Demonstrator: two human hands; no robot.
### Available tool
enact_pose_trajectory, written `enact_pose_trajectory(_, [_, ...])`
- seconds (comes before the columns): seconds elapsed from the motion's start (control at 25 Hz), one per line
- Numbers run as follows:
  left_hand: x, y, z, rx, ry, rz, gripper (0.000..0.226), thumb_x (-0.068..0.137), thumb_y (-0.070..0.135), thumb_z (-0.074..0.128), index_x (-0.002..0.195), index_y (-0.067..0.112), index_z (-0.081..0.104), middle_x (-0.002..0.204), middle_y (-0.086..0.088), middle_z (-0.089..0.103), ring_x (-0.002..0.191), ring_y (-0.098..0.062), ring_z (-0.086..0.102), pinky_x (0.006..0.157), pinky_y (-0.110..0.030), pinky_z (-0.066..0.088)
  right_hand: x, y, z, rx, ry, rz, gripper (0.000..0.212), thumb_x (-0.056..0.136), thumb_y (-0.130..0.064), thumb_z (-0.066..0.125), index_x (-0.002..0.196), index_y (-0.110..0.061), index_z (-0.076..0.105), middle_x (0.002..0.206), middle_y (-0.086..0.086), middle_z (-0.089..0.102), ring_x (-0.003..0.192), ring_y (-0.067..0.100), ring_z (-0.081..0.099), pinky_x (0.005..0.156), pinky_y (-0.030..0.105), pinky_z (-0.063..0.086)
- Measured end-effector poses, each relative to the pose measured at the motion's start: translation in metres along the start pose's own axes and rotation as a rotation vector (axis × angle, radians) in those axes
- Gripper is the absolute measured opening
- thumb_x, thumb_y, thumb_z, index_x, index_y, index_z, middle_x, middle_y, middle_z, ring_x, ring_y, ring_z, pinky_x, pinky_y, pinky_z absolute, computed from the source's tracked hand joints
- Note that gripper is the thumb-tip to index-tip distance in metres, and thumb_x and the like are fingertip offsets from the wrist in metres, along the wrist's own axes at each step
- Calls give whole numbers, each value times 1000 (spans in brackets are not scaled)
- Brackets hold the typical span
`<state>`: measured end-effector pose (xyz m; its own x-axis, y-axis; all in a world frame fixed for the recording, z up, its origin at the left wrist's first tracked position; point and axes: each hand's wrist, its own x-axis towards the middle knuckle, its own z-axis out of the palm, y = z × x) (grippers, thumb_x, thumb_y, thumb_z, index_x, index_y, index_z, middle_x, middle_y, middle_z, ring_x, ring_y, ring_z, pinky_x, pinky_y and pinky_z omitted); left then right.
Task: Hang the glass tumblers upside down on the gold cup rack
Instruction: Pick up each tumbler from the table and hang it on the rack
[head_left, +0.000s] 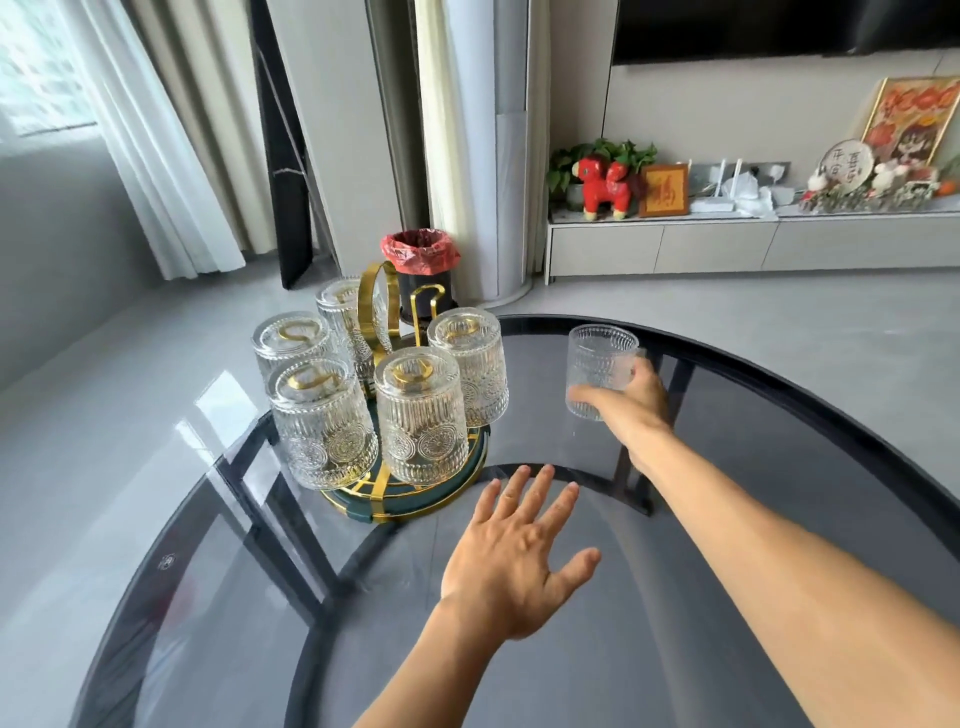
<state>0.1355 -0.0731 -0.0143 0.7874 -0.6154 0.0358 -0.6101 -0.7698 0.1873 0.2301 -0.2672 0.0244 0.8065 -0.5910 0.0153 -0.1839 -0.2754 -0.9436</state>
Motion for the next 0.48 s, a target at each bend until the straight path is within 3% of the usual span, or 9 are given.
enact_pose_trajectory(0.12, [-7,4,-11,-29,-9,-14,68,95,61,19,154,28,16,165,0,7,152,-20,-1,123,-38,-4,-32,-12,-26,123,-5,-49,61,54,-40,85,105,-26,54,102,-6,63,90,12,61,71,27,47])
enact_pose_trajectory(0.24, [-31,17,-38,-118,129,-9,42,95,27,39,133,15,51,147,-6,48,137,-29,41,113,-40,31,-49,-52,-62,54,-116,-158,74,52,-47,84,116,-30,51,118,4,61,106,22,60,92,45,50])
enact_pose_trajectory(0.36, [-53,26,-84,-325,521,108,29,84,16,49,109,17,64,115,1,67,100,-23,61,86,-38,46,-58,-107,-87,43,-142,-253,77,47,-54,84,113,-33,52,117,4,63,107,23,61,90,46,52])
enact_pose_trajectory(0.48, [-50,1,-160,-342,911,153,27,82,15,49,103,19,66,105,2,70,92,-19,61,81,-33,45,-58,-159,-79,54,-66,-346,70,55,-51,85,112,-28,52,121,3,61,108,24,59,76,35,50])
